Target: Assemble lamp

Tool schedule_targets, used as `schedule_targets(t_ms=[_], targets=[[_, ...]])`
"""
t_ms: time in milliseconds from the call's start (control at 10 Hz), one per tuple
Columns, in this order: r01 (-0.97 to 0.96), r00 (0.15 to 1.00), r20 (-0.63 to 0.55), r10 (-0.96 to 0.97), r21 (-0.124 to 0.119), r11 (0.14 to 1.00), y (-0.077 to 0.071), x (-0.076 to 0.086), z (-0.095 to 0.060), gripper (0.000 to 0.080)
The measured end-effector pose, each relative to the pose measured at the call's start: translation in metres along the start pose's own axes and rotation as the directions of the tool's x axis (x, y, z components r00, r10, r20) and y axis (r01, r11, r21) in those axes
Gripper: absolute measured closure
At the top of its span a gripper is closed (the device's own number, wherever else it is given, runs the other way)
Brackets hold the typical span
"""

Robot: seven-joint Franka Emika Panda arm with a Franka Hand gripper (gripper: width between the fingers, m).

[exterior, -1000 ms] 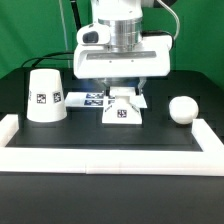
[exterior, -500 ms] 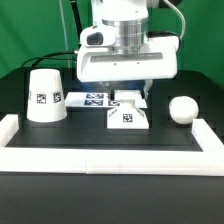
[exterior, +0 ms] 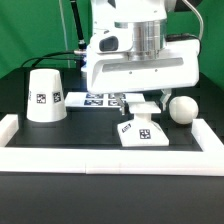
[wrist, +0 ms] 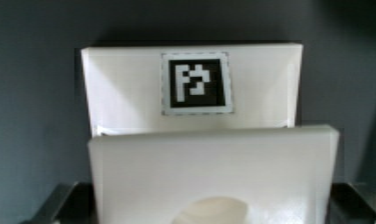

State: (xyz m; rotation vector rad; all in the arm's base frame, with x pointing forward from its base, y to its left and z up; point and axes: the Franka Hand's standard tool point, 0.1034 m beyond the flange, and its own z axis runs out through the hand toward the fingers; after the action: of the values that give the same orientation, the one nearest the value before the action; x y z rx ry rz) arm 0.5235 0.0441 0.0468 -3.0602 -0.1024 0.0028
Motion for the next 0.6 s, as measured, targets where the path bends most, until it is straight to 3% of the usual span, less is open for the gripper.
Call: schedule_targets(t_ms=[400, 600], targets=[[-0.001, 1.0, -0.004, 0.001, -0.001, 1.0, -0.003, 0.004, 0.0, 0.0265], [0.017, 0.999, -0.031, -0.017, 0.003, 1.0, -0.02, 0.027, 0.001, 0.0265]])
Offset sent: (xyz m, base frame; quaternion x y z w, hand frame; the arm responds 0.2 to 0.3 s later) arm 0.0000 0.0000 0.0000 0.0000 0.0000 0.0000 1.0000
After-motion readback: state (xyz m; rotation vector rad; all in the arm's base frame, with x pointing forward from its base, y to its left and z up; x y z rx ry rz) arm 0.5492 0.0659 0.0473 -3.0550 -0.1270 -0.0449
